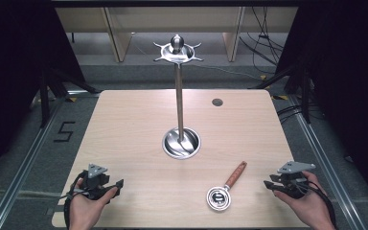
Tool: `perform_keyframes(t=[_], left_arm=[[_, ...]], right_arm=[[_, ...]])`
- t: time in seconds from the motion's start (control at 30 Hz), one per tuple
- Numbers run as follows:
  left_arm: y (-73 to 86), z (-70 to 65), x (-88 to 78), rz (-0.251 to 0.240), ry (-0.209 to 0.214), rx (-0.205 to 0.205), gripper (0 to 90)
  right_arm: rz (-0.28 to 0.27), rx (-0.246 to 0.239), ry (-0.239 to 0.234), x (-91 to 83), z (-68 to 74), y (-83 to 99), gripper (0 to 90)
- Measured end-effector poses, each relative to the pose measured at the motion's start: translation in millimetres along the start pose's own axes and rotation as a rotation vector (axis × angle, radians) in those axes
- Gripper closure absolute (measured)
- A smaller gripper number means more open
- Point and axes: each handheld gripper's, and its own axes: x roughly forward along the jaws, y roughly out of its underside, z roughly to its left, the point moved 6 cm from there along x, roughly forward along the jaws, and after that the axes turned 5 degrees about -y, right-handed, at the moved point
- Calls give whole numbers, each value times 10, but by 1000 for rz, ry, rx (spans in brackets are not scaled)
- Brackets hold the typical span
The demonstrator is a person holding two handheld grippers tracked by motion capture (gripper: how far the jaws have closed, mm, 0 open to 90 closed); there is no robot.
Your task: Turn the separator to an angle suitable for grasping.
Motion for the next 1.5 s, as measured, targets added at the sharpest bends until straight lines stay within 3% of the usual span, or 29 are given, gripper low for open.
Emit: perform_keyframes(t=[0.1, 0.13, 0.17, 0.2, 0.27, 0.33, 0.37, 0.47, 0.5, 0.53, 0.57, 0.6, 0.63, 0.67, 0.7, 0.8, 0.93, 1.0, 1.07, 1.1, 1.13, 1.2, 1.4, 1.43, 1.5], left_arm=[[-45, -98, 52, -1, 24, 34, 431], [-56, -137, 63, -6, 31, 40, 430], [-60, -171, 74, -7, 39, 44, 430], [-56, -209, 89, 1, 49, 60, 430], [-57, -226, 86, -1, 57, 61, 430], [-61, -222, 87, -8, 53, 54, 429], [-49, -206, 91, 0, 53, 41, 425], [-30, -178, 103, 5, 63, 37, 425], [-27, -166, 92, 14, 56, 43, 425], [-30, -162, 87, 13, 51, 42, 424], [-37, -166, 87, 4, 56, 36, 424], [-47, -170, 87, -10, 57, 34, 423], [-44, -161, 78, -1, 57, 48, 420], [-41, -164, 77, 5, 62, 46, 420], [-45, -175, 81, -4, 64, 35, 420], [-44, -173, 80, -4, 65, 37, 419], [-49, -170, 74, -7, 56, 39, 419], [-46, -170, 74, -5, 57, 40, 417], [-46, -173, 74, -7, 71, 39, 417], [-43, -161, 63, -1, 62, 59, 417], [-44, -161, 60, -1, 61, 60, 417], [-43, -162, 63, -2, 69, 59, 416], [-39, -165, 66, -1, 67, 58, 416], [-40, -165, 66, -2, 67, 58, 416], [-41, -163, 62, -1, 71, 60, 415]], right_arm=[[-11, -5, -5, 41, 25, -10, 709], [26, 8, -26, 30, 64, -8, 744], [16, 24, -44, 52, 99, -26, 784], [40, -14, -50, 71, 111, -55, 862], [81, -31, -70, 80, 122, -97, 898], [85, -38, -70, 107, 119, -119, 900], [159, -27, -75, 147, 128, -135, 900], [197, -7, -75, 183, 136, -152, 900], [189, -46, -71, 213, 95, -175, 900], [224, 30, -71, 223, 139, -175, 900], [224, 30, -71, 223, 139, -175, 900], [213, -23, -64, 236, 87, -200, 900], [233, 4, -75, 237, 107, -209, 900], [229, -13, -72, 259, 93, -233, 900], [250, 11, -75, 263, 109, -247, 900], [247, -9, -64, 325, 82, -327, 900], [261, 7, -75, 391, 101, -422, 900], [275, -17, -69, 431, 80, -465, 900], [301, 11, -63, 468, 95, -491, 900], [305, 12, -67, 492, 95, -507, 900], [309, -14, -75, 510, 84, -525, 900], [327, -20, -76, 545, 81, -555, 900], [374, 6, -72, 608, 66, -630, 900], [379, -22, -68, 620, 39, -640, 900], [394, -30, -65, 636, 24, -650, 900]])
